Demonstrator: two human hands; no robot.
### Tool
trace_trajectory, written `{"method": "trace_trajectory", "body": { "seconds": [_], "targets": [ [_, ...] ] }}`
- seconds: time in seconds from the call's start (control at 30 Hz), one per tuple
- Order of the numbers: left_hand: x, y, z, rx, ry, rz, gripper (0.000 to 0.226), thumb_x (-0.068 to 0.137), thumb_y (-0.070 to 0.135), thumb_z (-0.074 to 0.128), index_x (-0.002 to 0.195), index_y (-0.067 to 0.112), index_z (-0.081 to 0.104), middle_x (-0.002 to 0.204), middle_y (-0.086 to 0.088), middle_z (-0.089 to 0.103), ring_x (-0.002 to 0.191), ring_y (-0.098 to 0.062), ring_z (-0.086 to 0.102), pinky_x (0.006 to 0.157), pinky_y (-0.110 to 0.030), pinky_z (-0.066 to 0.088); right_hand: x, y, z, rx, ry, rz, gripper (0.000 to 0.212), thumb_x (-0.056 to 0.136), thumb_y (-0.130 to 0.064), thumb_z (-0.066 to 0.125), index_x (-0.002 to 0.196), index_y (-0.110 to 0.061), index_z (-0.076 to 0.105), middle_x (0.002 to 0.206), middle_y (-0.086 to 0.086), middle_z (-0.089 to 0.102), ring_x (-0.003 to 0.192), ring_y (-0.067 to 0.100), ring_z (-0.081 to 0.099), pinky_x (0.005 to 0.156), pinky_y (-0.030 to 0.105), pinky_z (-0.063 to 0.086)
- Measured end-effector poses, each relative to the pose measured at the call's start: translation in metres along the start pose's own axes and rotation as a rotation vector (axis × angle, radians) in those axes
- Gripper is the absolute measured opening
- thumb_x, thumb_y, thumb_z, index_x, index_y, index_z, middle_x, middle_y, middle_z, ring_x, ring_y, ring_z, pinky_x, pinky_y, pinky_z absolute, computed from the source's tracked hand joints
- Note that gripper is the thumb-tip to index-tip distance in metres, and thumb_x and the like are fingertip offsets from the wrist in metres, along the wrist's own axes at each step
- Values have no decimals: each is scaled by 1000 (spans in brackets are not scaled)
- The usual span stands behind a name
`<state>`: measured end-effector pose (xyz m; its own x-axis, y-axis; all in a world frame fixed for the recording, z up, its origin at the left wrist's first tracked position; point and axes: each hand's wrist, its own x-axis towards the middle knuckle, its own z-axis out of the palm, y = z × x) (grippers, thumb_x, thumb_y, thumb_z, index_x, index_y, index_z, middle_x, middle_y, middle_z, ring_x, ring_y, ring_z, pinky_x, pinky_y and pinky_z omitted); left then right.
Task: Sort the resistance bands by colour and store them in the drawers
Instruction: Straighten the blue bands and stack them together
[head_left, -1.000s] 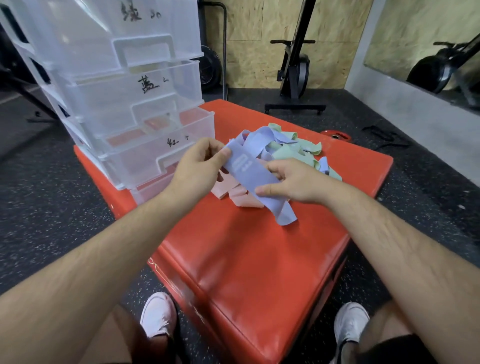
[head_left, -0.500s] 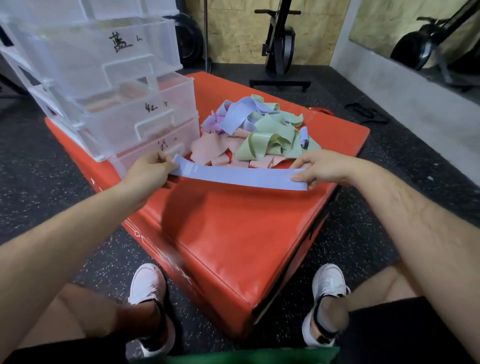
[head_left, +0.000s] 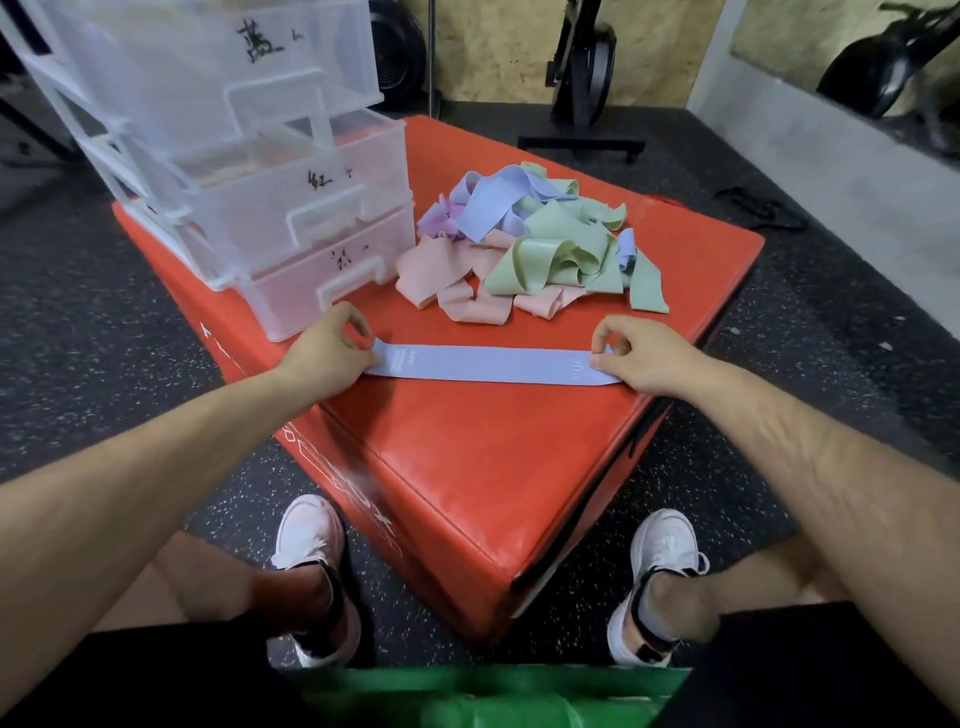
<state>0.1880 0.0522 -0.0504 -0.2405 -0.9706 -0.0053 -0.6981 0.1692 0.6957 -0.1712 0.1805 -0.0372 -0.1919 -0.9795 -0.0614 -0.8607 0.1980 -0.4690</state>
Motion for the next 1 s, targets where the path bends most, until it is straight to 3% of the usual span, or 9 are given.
{"method": "trace_trajectory", "body": {
  "seconds": [0.07,0.2,0.33,0.47,0.57,0.7,0.83,1.0],
  "targets": [
    [0,-2,1,90,3,106,13,84,9,70,88,17,60,77,-2,61,66,-18,55,57,-25,40,0,0,1,-60,-2,-21,9,91,-31,70,87,-26,64,72,-4,55,67,15,51,60,30,38],
    [1,-5,1,238,-45,233,13,86,7,65,81,19,61,82,-7,63,76,-22,56,71,-33,46,0,0,0,-136,-5,-39,10,91,-37,68,87,-29,64,76,-6,56,70,12,53,58,29,35],
    [9,14,-3,328,-33,253,11,86,13,59,79,21,60,80,-3,60,79,-19,52,74,-32,47,8,-22,-10,-232,6,-35,13,91,-45,63,87,-33,63,83,-13,58,79,14,57,67,34,47],
    [32,62,1,280,46,327,4,86,18,61,85,17,65,83,-2,61,82,-23,58,70,-25,40,28,-71,-16,-139,136,-137,17,93,-49,60,90,-33,65,78,-14,55,76,10,54,64,32,45],
    [55,96,11,202,23,383,12,86,16,60,95,13,67,93,-2,64,82,-21,59,67,-24,37,52,-98,-18,-136,197,-199,13,94,-41,57,94,-32,66,79,-13,55,86,16,58,70,34,47],
    [93,120,26,235,71,464,23,87,11,59,108,9,69,106,-11,59,99,-26,57,73,-19,29,91,-110,-17,-177,255,-215,18,95,-30,52,103,-32,69,102,-5,66,102,24,58,78,38,50],
    [137,121,40,381,53,468,33,85,6,59,118,10,66,126,-19,55,116,-38,50,99,-31,32,124,-108,-14,-154,256,-152,21,94,-29,50,103,-31,69,105,-6,69,106,23,58,82,39,51],
    [171,118,50,577,24,509,34,81,15,62,114,17,65,120,-7,52,108,-34,43,95,-45,43,142,-105,-12,-157,241,-113,21,93,-28,48,100,-30,68,103,-6,68,105,24,58,79,36,46]
  ]
}}
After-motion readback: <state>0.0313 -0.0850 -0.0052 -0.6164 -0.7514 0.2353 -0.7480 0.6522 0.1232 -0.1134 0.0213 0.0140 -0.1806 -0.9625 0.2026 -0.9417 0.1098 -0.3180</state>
